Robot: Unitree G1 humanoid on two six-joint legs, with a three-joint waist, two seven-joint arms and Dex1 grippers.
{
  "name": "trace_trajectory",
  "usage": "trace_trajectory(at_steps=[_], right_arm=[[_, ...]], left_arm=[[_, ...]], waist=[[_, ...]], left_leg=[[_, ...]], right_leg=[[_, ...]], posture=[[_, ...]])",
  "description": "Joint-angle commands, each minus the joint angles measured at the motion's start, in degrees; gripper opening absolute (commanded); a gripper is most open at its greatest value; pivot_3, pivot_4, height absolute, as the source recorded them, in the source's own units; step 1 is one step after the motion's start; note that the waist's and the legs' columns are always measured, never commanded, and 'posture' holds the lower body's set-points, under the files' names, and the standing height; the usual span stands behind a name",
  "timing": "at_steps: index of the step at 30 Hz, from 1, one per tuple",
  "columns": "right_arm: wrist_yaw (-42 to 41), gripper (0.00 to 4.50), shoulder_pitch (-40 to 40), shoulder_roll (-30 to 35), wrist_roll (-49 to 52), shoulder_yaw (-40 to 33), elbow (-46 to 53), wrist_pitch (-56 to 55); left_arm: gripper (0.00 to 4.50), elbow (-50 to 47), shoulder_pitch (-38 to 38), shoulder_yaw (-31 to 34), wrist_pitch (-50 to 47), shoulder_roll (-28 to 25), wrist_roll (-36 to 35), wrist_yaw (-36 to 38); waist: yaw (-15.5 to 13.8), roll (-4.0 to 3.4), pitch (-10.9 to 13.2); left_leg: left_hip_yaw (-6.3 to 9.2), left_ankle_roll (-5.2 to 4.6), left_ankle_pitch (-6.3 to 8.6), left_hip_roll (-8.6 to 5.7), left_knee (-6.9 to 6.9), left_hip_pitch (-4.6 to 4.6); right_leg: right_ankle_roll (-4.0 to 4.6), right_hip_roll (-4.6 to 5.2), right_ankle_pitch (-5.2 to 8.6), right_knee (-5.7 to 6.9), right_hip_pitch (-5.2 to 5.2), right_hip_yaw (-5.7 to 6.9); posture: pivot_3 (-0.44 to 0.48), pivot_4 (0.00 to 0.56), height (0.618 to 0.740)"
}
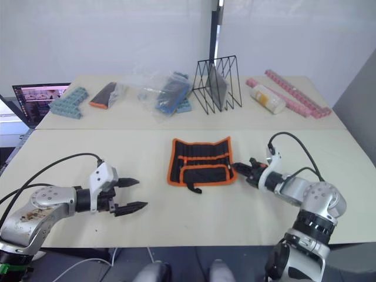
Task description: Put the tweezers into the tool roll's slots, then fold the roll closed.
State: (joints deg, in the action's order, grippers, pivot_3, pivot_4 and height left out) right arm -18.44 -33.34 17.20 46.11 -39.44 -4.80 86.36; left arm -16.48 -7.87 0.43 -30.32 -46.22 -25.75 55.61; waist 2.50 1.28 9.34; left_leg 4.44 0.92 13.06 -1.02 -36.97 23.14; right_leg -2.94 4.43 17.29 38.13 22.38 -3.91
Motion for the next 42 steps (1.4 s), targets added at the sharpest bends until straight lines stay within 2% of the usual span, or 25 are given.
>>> trace_trajectory(at_steps=[1, 6, 12, 17, 19, 28, 42], right_arm=[[1.16, 0.03, -3.17, -1.43, 4.06, -2.99, 3.92, 2.21], [5.50, 0.03, -6.31, -6.69, 5.79, -5.17, 7.60, 5.56], [8.54, 0.03, -5.47, -11.91, 5.64, -1.37, 10.55, 6.04], [8.65, 0.03, -3.13, -12.97, 3.71, 2.74, 9.53, 2.75], [8.34, 0.03, -2.63, -12.39, 3.71, 2.93, 9.17, 1.87], [5.96, 0.03, 0.40, -2.60, 3.96, -0.24, 4.90, -1.02], [5.22, 0.03, 10.38, -5.34, 5.97, 0.67, 4.91, -9.54]], left_arm=[[4.50, -0.40, -1.12, -0.24, 1.13, 0.24, 0.24, 0.83], [4.50, 0.37, -1.99, -0.84, 1.47, 1.19, 1.03, 0.49], [4.50, -0.40, -1.25, -0.96, 1.51, 1.67, 1.46, -0.11], [4.50, -1.39, -0.53, -0.30, 0.85, 1.77, 1.22, -1.02], [4.50, -2.11, 0.12, -0.01, 0.62, 1.58, 0.94, -1.25], [4.50, -2.93, -1.34, 0.95, -0.92, 1.88, -1.33, -0.65], [4.50, 1.43, -6.70, -1.76, 0.32, 1.82, 0.00, 2.96]], waist=[[0.01, 0.00, 0.00], [0.09, -0.01, 0.00], [0.07, -0.02, 0.00], [0.06, -0.02, 0.00], [0.12, -0.03, 0.00], [-0.07, -0.03, 0.00], [0.09, 0.02, -0.03]], left_leg=[[0.00, 0.00, 0.00, 0.00, 0.00, 0.00], [0.02, 0.00, 0.00, 0.02, 0.01, -0.01], [0.03, 0.00, 0.00, 0.01, 0.01, 0.01], [0.03, 0.00, 0.00, -0.01, 0.00, 0.01], [0.02, 0.00, 0.00, 0.00, 0.01, 0.02], [0.02, 0.00, 0.00, -0.01, 0.00, 0.00], [0.01, 0.00, 0.00, 0.02, 0.00, -0.19]], right_leg=[[0.00, 0.00, 0.00, 0.00, 0.00, 0.00], [0.00, -0.03, 0.00, 0.05, 0.03, 0.00], [0.00, 0.00, 0.00, 0.06, 0.06, 0.00], [0.00, 0.01, 0.00, 0.07, 0.06, 0.00], [0.00, 0.01, 0.00, 0.08, 0.08, -0.01], [0.00, 0.01, 0.00, 0.05, 0.03, 0.01], [0.00, -0.03, 0.00, 0.04, -0.17, 0.00]], posture=[[0.000, 0.150, 0.739], [0.000, 0.150, 0.739], [0.000, 0.150, 0.739], [0.000, 0.150, 0.739], [0.000, 0.150, 0.739], [0.000, 0.150, 0.739], [0.000, 0.150, 0.739]])
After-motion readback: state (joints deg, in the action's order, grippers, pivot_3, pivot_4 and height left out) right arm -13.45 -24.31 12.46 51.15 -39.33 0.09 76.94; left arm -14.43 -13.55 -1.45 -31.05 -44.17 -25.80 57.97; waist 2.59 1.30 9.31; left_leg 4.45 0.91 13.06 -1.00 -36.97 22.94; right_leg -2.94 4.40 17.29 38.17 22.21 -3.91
